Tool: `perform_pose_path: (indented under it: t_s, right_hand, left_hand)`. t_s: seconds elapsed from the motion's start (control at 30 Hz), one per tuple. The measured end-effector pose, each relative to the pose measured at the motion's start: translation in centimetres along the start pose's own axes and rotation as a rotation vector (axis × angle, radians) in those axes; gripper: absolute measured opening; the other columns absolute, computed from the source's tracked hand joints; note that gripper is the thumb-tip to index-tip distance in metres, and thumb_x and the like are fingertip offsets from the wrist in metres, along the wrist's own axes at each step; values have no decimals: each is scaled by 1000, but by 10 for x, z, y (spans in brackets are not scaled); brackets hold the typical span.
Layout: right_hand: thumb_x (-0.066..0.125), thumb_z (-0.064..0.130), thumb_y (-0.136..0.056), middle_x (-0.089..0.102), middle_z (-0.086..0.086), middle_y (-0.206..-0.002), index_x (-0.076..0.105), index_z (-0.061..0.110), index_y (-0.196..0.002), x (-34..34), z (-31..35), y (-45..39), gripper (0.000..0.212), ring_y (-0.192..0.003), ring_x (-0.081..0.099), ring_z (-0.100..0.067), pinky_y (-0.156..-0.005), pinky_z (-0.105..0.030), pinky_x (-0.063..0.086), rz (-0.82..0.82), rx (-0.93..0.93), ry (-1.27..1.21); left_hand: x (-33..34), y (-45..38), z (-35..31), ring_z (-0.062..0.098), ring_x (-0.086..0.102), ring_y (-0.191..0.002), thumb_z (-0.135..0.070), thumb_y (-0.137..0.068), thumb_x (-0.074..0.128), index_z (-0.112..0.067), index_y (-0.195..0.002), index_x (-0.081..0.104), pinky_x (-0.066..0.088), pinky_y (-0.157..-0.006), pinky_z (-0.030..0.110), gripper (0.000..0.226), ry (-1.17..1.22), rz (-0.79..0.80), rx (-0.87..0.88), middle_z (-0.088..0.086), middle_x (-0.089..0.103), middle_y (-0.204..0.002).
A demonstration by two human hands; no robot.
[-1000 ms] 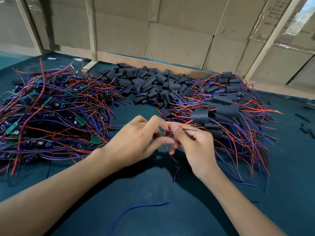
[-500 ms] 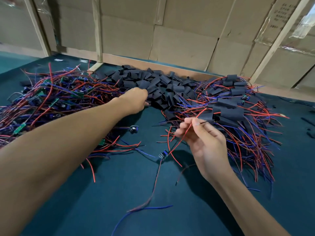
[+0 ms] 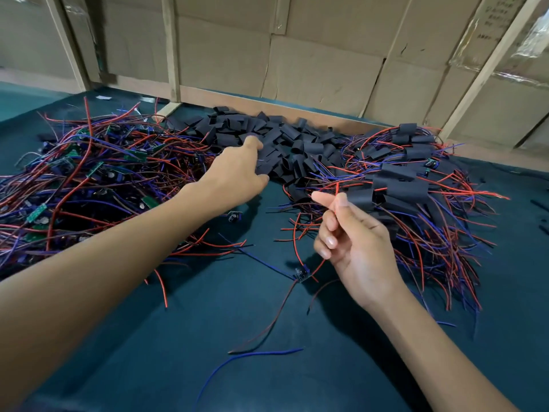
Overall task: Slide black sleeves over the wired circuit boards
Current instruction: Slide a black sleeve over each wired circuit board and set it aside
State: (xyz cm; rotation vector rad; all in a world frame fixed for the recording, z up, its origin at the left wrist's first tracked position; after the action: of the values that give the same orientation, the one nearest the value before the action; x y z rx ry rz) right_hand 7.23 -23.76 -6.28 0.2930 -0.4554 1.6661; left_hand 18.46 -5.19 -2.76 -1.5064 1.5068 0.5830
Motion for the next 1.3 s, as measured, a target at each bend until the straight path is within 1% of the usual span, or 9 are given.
perform_pose_path:
  t_s: [0.13,0.27,0.33,0.53,0.63,0.73,0.9,1.1,1.3]
  right_hand:
    - [64,26,-93,61,4,-73,75,1,-98,0,1,2,28,-50,40,-10,-45,-23,34,10,-25,94]
    - [68,23,-89,72,0,-87,77,4,-93,-5,7,4,22,-45,35,-9,-43,-21,26,-43,-34,103]
    - [71,25,-87,72,-1,-87,79,10,-90,-6,9,5,17,-44,33,-9,-42,-21,24,-43,-40,116]
    - [67,22,-89,73,-2,-85,80,15,-85,-9,14,6,15,-41,28,-8,-44,-19,19,-59,-84,158]
    - [69,23,-89,58,-9,-70,82,16,-92,-9,16,8,15,-43,22,-11,-44,-19,20,-59,-130,237]
    - [69,23,-91,43,13,-51,81,15,-98,-8,20,10,16,-41,24,-10,-43,-18,23,-53,-188,352]
    - [73,34,-87,55,17,-52,81,21,-94,-2,31,16,16,-43,39,-4,-46,-13,33,-97,-298,510]
    - [73,16,-89,59,16,-53,78,21,-85,6,37,17,8,-48,56,0,-53,-5,41,-64,-334,540]
    - [77,29,-84,40,15,-44,80,21,-84,0,30,12,8,-40,26,-9,-44,-19,25,-25,-230,540]
  left_hand:
    - [1,22,-10,32,56,-113,-31,-95,64,-14,-147,39,42,-91,35,60,-10,3,46,14,53,-129]
    - [-4,45,-29,12,51,-84,-28,-101,56,-11,-145,47,31,-86,15,47,80,-51,159,5,46,-126]
    - [-4,59,-39,12,51,-94,-24,-102,55,-11,-143,47,28,-88,11,44,138,-68,219,4,46,-128]
    - [-4,98,-64,12,44,-135,-15,-103,53,-11,-146,42,30,-114,18,45,225,-109,430,3,48,-146]
    - [0,102,-66,7,46,-134,-17,-102,55,-15,-149,37,36,-114,25,50,314,-123,443,-4,50,-145]
    - [3,101,-66,6,47,-134,-16,-101,57,-12,-150,36,39,-113,32,54,348,-174,462,-3,52,-143]
    - [8,105,-67,7,45,-138,-19,-103,55,-13,-151,35,40,-114,36,53,382,-170,524,-4,50,-145]
    - [12,112,-82,9,48,-137,-16,-101,58,-10,-151,34,40,-114,32,56,414,-109,637,0,51,-146]
    - [8,117,-91,14,51,-130,-12,-101,59,0,-145,45,39,-111,28,47,313,-179,737,7,55,-137]
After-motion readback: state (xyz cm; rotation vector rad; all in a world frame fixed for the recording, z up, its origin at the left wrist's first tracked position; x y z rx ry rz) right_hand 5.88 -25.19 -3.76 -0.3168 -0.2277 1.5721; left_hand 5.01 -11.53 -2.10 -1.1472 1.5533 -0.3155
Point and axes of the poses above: each hand's wrist, its own y-axis away from the middle knuckle, its own x-axis out of the palm, z = x × y, the point moved 9 cm from there along -y, towards the middle knuckle
